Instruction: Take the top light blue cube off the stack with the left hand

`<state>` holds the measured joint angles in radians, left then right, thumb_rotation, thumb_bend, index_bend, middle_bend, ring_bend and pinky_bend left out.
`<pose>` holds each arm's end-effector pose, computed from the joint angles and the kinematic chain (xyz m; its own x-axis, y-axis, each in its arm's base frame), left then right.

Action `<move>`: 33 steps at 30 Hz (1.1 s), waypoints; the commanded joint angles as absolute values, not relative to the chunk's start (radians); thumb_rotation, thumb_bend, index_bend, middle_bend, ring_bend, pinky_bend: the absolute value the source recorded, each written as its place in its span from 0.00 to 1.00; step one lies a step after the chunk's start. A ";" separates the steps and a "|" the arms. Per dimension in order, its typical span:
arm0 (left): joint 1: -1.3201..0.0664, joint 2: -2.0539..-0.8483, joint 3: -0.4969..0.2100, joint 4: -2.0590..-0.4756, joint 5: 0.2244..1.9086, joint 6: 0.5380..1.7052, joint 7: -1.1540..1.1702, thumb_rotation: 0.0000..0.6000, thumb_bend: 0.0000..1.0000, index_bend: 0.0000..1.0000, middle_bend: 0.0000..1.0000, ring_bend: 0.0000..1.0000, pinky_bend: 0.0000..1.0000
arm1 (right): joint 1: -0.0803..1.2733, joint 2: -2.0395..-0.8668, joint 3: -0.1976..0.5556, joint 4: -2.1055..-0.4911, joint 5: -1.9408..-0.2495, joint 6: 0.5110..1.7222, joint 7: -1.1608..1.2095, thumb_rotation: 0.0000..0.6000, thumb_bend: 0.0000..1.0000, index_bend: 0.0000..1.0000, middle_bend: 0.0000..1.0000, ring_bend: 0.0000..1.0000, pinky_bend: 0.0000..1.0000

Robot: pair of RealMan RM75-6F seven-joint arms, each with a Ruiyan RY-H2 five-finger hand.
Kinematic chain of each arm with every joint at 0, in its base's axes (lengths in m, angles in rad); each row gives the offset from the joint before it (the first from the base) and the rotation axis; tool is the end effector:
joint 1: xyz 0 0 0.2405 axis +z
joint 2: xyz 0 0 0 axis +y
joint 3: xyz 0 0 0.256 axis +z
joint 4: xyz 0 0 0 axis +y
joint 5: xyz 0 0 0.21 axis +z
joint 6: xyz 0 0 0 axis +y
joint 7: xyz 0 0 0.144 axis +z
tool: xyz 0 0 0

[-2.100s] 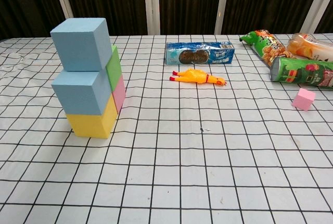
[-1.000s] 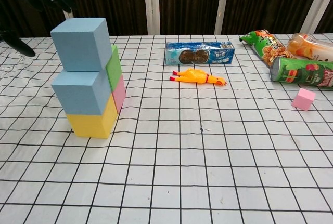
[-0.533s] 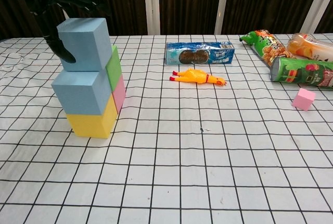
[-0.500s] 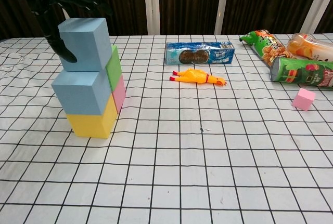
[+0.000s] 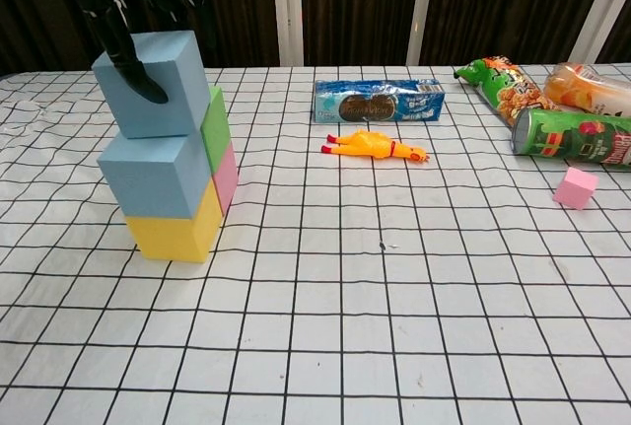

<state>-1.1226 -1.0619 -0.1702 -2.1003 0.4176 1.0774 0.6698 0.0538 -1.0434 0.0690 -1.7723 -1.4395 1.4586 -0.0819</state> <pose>-0.0506 0.3389 0.0961 0.5335 0.3080 0.7877 0.8383 -0.3164 -0.4440 -0.2973 -0.1733 0.1700 0.3854 -0.0326 0.9222 -0.9200 0.0636 0.3867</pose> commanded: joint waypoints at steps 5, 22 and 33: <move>-1.094 -1.065 -0.179 -2.099 0.517 1.115 0.632 1.00 0.28 0.35 0.46 0.32 0.40 | 0.052 -1.041 0.068 -1.772 -1.441 1.461 -0.078 1.00 0.00 0.20 0.07 0.17 0.02; -0.737 -0.750 0.032 -2.173 1.080 1.282 0.525 1.00 0.28 0.35 0.46 0.32 0.40 | 0.051 -1.039 0.063 -1.775 -1.444 1.460 -0.078 1.00 0.00 0.20 0.07 0.17 0.02; -0.634 -0.900 0.070 -1.803 1.207 1.144 0.307 1.00 0.28 0.34 0.47 0.32 0.40 | 0.059 -1.050 0.053 -1.787 -1.445 1.439 -0.111 1.00 0.00 0.20 0.07 0.17 0.02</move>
<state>-0.6388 -0.8237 0.0669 -1.8837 1.1851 1.2115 0.3374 0.0593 -1.0501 0.0530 -1.7866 -1.4452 1.4384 -0.1113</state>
